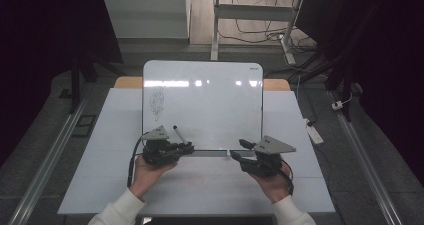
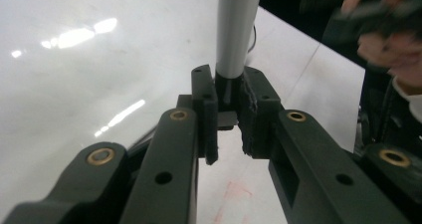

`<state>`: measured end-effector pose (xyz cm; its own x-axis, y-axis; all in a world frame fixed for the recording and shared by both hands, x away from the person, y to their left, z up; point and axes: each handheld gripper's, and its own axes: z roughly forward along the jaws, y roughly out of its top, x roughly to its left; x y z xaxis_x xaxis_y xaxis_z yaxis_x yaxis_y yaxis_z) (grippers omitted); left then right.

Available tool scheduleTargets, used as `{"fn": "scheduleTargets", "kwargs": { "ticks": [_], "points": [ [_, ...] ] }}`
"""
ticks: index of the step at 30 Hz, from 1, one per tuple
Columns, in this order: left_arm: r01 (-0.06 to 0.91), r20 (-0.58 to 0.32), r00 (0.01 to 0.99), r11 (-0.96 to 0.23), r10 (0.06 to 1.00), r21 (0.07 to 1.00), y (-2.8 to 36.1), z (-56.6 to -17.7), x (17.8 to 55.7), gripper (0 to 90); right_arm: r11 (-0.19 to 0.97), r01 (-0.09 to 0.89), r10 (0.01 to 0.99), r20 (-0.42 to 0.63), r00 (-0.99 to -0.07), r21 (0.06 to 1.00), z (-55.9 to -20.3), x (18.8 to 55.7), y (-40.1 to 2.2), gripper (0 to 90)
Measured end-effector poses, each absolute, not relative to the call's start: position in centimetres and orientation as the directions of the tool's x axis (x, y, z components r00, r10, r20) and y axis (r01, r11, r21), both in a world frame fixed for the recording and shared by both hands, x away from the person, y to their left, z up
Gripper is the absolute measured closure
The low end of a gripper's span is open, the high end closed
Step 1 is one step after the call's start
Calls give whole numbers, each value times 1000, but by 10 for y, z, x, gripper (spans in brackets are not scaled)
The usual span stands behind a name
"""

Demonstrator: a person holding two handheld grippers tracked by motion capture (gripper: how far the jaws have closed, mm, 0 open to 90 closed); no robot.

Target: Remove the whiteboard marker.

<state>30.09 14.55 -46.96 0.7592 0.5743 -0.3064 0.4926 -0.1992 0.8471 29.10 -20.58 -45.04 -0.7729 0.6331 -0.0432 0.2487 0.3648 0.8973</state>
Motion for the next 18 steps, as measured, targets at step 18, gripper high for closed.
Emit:
{"fn": "scheduleTargets", "kwargs": {
  "ticks": [18],
  "points": [
    [397, -260, 726, -78, 637, 915, 203, -433, 296, 773, 384, 300, 726, -84, -683, 873, -483, 281, -289, 410]
  ]
}}
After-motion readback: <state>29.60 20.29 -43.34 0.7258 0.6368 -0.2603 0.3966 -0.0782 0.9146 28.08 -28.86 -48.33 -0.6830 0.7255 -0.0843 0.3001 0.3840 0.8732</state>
